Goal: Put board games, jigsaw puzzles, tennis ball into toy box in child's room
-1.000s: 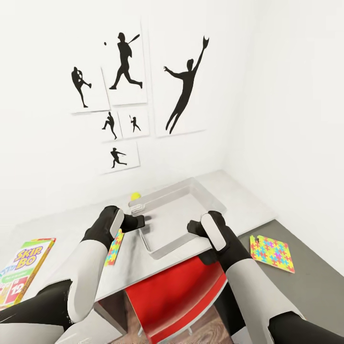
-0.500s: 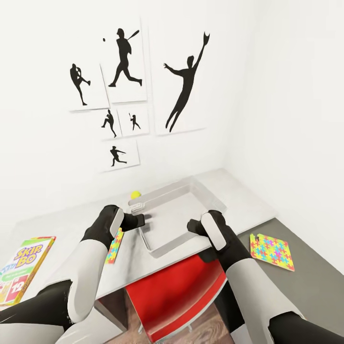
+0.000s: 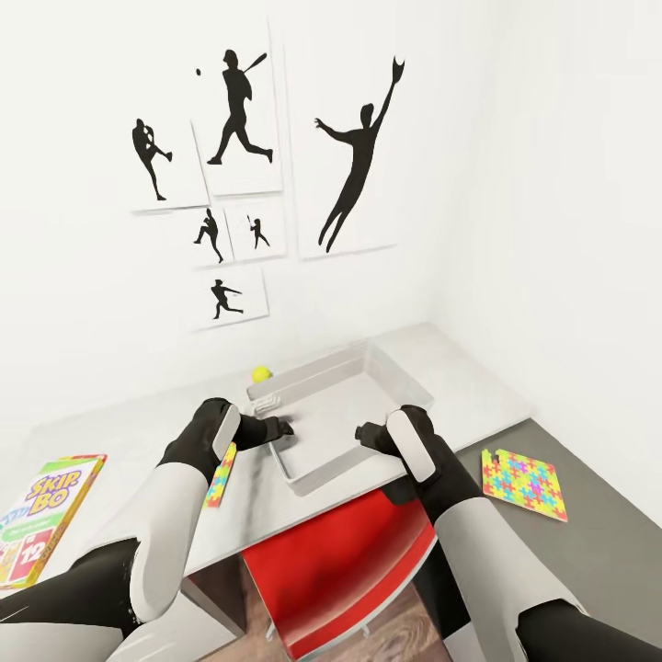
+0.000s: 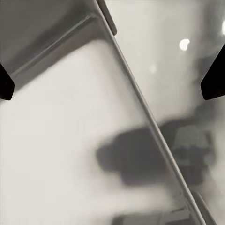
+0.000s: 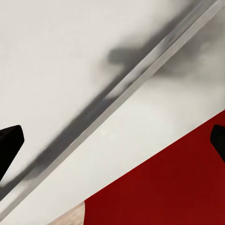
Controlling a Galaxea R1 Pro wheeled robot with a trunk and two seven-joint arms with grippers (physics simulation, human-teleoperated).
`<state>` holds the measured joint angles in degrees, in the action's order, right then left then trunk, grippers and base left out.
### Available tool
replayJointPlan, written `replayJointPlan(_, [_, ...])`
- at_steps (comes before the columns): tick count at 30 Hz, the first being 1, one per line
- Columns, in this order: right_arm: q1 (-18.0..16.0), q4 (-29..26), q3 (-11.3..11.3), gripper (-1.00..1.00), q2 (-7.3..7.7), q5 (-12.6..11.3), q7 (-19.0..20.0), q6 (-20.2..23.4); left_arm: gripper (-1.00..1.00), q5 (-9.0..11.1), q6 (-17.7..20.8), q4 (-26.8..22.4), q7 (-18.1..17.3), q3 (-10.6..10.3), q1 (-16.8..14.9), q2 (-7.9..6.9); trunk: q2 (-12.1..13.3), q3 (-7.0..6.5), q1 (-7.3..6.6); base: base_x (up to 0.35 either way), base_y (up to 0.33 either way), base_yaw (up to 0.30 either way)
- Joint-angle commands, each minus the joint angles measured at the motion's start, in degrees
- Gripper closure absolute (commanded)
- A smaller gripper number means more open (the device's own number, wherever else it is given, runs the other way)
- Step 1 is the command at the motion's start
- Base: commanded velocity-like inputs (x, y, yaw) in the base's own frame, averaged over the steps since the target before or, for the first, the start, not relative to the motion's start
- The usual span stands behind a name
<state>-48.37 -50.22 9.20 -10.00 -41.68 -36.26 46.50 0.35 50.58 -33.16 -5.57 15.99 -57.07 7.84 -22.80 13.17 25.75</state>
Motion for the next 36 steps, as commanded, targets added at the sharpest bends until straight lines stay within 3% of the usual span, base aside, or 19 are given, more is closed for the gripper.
replayJointPlan(1, [-0.1, -0.1, 0.1, -1.0, 0.0, -0.5, -0.6, 0.1, -1.0, 0.0, 0.3, -0.1, -0.1, 0.4, -0.1, 0.07, -0.1, 0.12, 0.04, 0.0, 0.0, 0.0])
replayJointPlan(23, [-0.1, -0.2, 0.1, -1.0, 0.0, -0.4, -0.6, 0.1, -1.0, 0.0, 0.4, -0.1, -0.1, 0.5, -0.1, -0.03, -0.1, -1.19, 0.04, 0.0, 0.0, 0.0])
replayJointPlan(36, [-0.1, -0.6, 0.0, -1.0, 0.0, -0.4, -0.6, 0.3, -1.0, 0.0, 0.7, -0.1, -0.1, 0.5, -0.1, -1.59, -0.1, -2.35, 0.04, 0.0, 0.0, 0.0])
